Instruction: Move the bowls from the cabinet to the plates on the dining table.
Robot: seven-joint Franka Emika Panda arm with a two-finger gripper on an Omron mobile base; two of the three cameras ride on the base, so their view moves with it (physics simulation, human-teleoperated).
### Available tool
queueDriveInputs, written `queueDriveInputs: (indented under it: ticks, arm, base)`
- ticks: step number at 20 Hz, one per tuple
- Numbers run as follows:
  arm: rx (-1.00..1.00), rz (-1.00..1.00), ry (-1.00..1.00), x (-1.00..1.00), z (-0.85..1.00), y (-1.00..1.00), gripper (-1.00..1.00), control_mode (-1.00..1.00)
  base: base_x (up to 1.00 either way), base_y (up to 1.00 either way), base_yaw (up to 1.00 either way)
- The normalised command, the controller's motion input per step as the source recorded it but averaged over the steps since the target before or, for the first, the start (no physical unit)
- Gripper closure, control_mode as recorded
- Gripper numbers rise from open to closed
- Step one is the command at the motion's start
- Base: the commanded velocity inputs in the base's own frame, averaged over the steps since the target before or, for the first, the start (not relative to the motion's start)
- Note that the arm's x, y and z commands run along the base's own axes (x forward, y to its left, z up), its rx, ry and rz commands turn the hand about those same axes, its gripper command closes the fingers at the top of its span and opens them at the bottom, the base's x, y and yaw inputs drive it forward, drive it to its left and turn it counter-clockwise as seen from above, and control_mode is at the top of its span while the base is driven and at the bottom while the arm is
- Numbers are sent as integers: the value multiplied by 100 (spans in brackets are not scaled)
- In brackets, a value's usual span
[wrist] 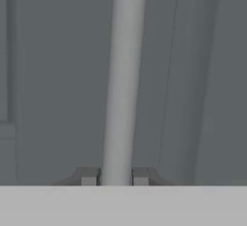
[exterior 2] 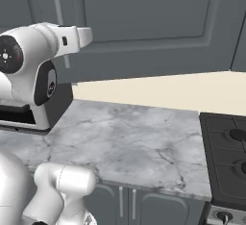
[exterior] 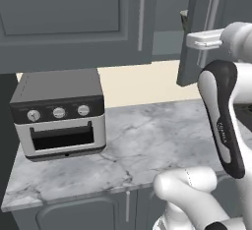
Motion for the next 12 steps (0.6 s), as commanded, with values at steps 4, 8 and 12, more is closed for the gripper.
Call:
queueDriveInputs:
  ticks: [4, 8, 12]
  arm:
    - [0, 0, 3, -59, 0, -35, 100, -100]
    - [0, 1, 3, -56, 0, -36, 100, -100]
    - [0, 1, 3, -54, 0, -36, 100, -100]
  base:
    - [0, 0, 0]
    - [0, 0, 0]
    - [0, 0, 0]
